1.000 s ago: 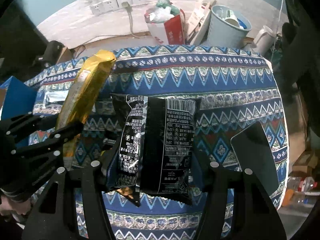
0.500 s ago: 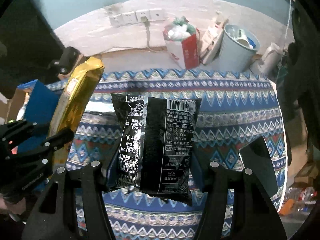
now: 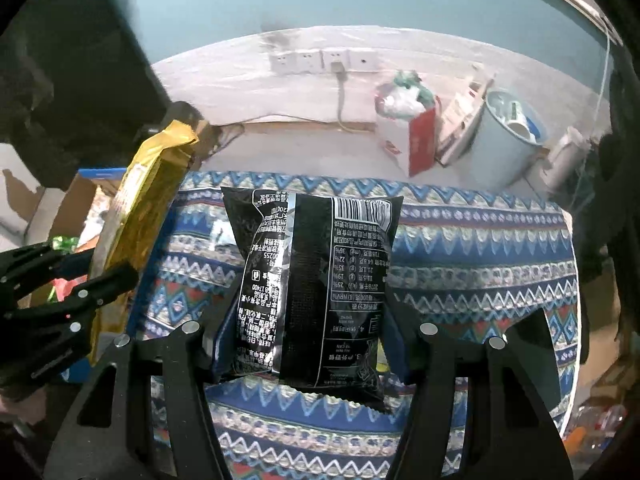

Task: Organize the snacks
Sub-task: 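Carry the yellow bar with the left tool while the right tool carries the black bag to the box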

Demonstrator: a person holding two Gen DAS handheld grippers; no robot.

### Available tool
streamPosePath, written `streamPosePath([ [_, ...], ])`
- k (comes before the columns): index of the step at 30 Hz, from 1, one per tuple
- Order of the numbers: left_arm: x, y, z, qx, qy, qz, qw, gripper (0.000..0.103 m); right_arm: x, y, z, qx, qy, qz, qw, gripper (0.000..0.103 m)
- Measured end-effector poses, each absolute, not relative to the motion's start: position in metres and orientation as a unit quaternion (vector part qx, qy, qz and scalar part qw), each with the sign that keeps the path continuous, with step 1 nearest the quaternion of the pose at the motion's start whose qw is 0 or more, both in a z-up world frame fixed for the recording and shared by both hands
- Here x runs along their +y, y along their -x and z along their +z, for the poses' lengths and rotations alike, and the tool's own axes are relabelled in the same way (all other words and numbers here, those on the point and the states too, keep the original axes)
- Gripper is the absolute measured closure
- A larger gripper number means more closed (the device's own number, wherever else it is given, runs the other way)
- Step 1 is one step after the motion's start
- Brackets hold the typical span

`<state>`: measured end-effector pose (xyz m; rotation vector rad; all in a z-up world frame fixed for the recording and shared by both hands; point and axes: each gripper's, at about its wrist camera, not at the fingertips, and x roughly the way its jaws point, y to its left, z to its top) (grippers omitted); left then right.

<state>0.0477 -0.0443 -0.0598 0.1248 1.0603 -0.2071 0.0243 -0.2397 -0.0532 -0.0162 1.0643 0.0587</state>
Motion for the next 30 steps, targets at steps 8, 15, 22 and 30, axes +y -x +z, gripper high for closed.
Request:
streamPosePath([
  [8, -0.013, -0.034, -0.053, 0.489, -0.052, -0.074, 0.868, 0.075, -0.211, -0.026, -0.047, 0.496, 0.02, 0.053, 0.866, 0.043],
  [15, 0.008, -0.018, -0.045, 0.475, -0.05, -0.068, 0.876, 0.074, -0.18, -0.03, -0.04, 0.491, 0.031, 0.073, 0.867, 0.043],
  [22, 0.04, -0.006, -0.035, 0.464, -0.036, -0.053, 0.883, 0.075, -0.143, -0.038, -0.037, 0.489, 0.046, 0.095, 0.866, 0.043],
  [30, 0.086, -0.001, -0.027, 0.456, -0.009, -0.026, 0.889, 0.075, -0.097, -0.049, -0.041, 0.494, 0.056, 0.121, 0.859, 0.043],
])
